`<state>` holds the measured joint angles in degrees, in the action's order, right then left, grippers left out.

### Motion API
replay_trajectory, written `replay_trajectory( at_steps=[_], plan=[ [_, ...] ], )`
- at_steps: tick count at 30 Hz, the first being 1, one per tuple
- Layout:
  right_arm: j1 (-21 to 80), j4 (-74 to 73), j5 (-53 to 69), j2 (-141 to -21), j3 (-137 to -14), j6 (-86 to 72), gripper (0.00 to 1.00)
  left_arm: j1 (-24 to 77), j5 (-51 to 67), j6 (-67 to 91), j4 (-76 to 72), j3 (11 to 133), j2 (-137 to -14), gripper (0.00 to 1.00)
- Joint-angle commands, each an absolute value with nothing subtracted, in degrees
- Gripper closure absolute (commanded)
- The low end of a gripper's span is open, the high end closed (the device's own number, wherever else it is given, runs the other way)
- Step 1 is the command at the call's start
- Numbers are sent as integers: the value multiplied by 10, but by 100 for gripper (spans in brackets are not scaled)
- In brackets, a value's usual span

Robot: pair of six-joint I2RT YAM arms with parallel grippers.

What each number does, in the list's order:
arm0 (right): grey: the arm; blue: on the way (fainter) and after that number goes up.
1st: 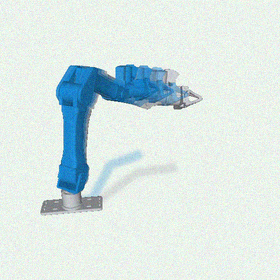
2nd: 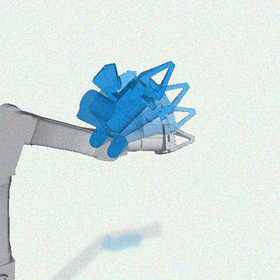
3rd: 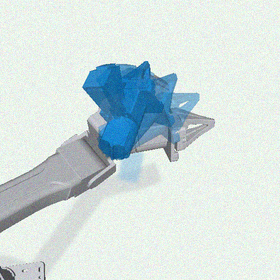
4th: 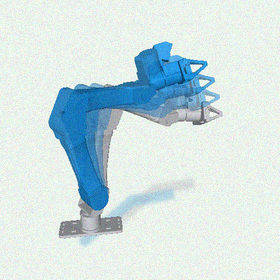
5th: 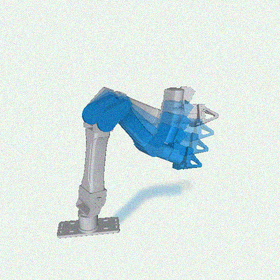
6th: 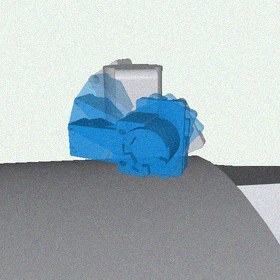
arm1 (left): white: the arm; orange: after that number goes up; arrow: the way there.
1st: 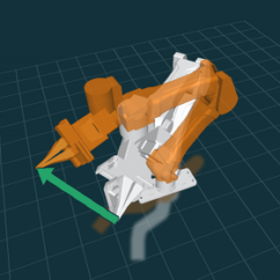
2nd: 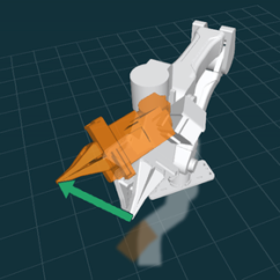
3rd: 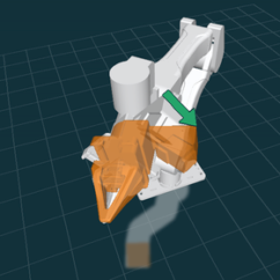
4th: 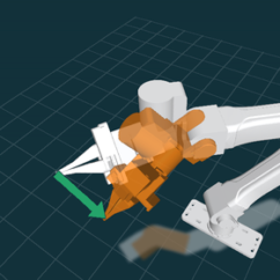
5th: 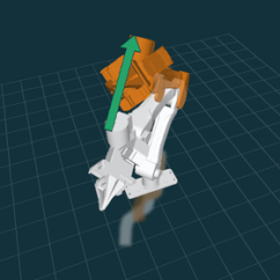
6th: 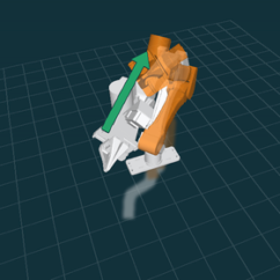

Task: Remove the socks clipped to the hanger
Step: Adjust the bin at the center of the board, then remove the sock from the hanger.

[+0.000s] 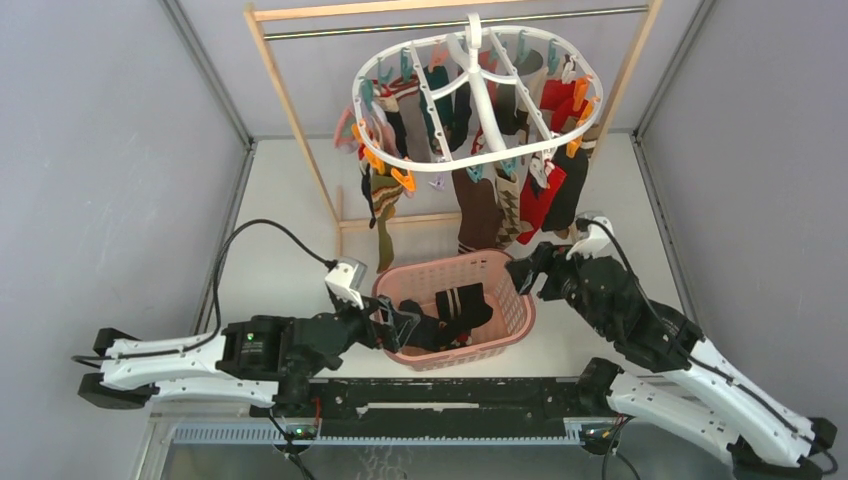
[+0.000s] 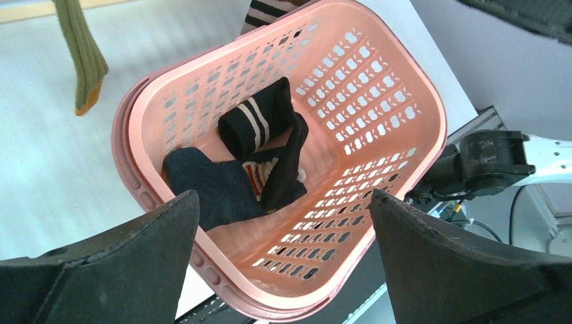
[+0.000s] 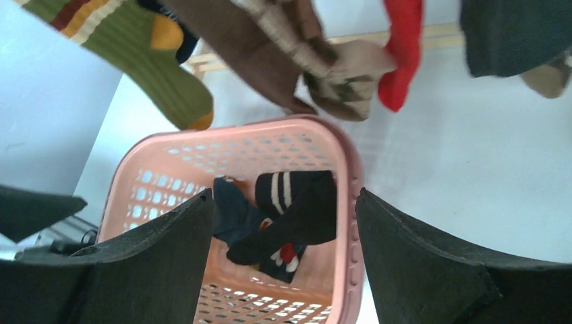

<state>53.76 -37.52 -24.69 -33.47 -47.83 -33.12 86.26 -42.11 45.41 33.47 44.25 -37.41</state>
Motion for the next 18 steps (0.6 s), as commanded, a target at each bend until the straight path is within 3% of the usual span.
replay_trajectory(
  at_steps=[1,11,18],
  plan=[
    [436,-330,-158,-338,-501,-281,18,865,-433,438,296,440,-405,0],
    [226,-311,-22,-337,-507,-247,21,865,-409,417,248,445,-461,0],
    [142,-257,89,-382,-507,-241,26,865,-413,409,249,445,-444,0]
  ],
)
